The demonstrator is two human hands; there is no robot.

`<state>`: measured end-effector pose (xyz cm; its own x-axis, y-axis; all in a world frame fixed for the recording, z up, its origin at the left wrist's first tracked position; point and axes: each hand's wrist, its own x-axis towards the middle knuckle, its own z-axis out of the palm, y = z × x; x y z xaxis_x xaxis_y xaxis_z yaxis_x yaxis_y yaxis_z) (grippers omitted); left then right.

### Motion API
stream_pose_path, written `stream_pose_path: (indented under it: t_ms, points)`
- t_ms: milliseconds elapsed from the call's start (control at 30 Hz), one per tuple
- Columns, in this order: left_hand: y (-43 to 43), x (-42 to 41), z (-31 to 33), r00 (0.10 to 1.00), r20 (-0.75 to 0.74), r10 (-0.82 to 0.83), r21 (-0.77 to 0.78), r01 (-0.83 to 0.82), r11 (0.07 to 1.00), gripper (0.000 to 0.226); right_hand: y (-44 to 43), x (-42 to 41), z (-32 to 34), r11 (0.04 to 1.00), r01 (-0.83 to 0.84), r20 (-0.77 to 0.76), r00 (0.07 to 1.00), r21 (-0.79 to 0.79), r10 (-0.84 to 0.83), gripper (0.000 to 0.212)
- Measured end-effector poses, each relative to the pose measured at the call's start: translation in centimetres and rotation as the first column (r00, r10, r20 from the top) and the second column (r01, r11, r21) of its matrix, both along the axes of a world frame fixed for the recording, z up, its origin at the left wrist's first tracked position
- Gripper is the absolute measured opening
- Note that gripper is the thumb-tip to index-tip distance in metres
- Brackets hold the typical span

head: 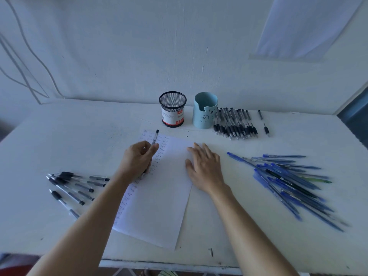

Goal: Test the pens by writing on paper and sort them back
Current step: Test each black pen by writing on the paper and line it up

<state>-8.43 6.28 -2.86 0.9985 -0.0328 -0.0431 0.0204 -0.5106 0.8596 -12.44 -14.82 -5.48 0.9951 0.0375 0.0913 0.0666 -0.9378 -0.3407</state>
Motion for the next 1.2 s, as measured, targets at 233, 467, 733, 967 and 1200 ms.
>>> stream_pose_path:
  t_ms: [233, 467, 733, 967, 1200]
  points:
    - [-3.9, 0.8, 0.1, 0.998, 0.01, -0.056, 0.449, 0.046, 0.892, 0.014, 0.2, 0.0, -0.4, 0.998, 0.056, 0.015, 0.998, -0.044, -0.055, 0.068]
    - [-6.7, 1.2, -0.1, 0.995, -0.007, -0.104, 0.499, 0.093, 0.862, 0.041, 0.4, 0.0, -0.7, 0.995, 0.096, 0.076, 0.992, 0.009, -0.096, 0.063]
    - [-2.9, 2.1, -1.7, 0.985, 0.166, -0.038, 0.668, -0.085, 0.739, 0.05, 0.0, 0.3, -0.7, 0.998, 0.019, -0.008, 1.0, -0.067, -0.02, 0.059]
    - [-1.9, 2.4, -2.9, 0.992, 0.062, -0.108, 0.718, 0.031, 0.695, 0.061, 0.8, 0.6, 0.2, 0.993, 0.11, -0.024, 0.994, 0.033, -0.109, 0.035]
    - [-2.1, 2.2, -2.8, 0.994, 0.076, -0.084, 0.719, 0.003, 0.695, 0.06, 2.3, 0.6, 1.9, 0.95, 0.289, -0.078, 0.956, 0.114, -0.282, 0.03]
